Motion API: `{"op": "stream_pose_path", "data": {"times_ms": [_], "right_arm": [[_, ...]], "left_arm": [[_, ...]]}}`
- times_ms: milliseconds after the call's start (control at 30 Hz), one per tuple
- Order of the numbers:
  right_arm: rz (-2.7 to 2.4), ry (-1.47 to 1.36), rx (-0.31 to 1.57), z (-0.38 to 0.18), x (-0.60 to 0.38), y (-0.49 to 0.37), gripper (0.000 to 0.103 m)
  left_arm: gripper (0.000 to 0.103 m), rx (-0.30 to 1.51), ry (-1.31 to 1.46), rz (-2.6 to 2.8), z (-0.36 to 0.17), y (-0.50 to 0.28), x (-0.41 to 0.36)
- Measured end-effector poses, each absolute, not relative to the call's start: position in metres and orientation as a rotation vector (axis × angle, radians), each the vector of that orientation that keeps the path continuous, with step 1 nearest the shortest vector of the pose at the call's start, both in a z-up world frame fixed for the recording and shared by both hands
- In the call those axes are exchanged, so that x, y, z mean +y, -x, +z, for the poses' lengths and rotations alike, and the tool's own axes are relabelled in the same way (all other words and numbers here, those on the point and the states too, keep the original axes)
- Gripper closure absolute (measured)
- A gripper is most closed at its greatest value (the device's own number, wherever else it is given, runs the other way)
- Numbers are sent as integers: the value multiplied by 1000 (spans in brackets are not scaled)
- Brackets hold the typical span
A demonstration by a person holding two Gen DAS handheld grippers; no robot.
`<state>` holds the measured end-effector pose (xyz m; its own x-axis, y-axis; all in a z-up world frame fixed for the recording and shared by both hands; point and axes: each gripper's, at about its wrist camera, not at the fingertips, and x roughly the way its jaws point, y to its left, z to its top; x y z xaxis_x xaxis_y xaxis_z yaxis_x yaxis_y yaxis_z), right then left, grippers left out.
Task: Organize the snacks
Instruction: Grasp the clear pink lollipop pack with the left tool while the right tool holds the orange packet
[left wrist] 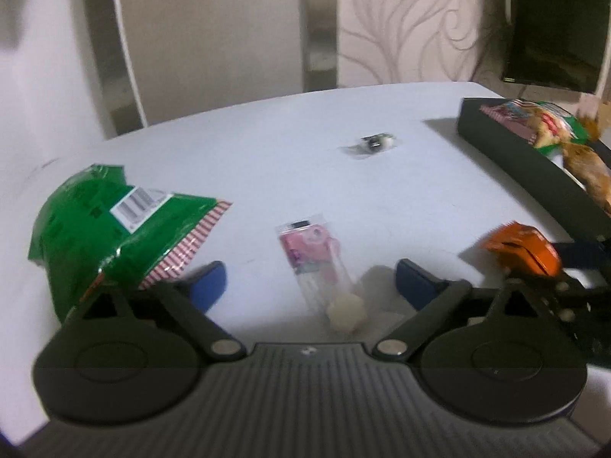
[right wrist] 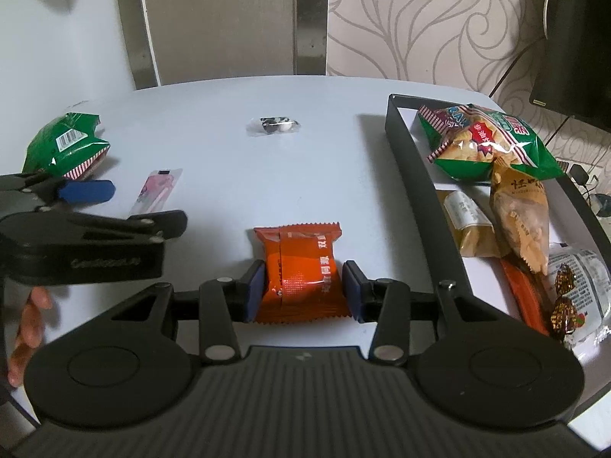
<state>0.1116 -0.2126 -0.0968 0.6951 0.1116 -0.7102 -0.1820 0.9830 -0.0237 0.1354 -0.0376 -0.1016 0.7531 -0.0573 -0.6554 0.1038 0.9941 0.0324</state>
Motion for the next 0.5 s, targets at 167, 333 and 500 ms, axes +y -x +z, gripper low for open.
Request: {"op": "stream_pose_path", "data": {"times_ms": [167, 333, 500], "right_arm": [[161, 97, 781, -97, -211, -110, 53], [160, 91, 781, -98, -210, -111, 53], [161, 87, 782, -98, -211, -111, 53]], "left_arm": [[0, 717, -62, -82, -102, -135, -36], [0, 715, -60, -77, -102, -134, -37], [0, 716, -58, -76, -102, -132, -37]]}}
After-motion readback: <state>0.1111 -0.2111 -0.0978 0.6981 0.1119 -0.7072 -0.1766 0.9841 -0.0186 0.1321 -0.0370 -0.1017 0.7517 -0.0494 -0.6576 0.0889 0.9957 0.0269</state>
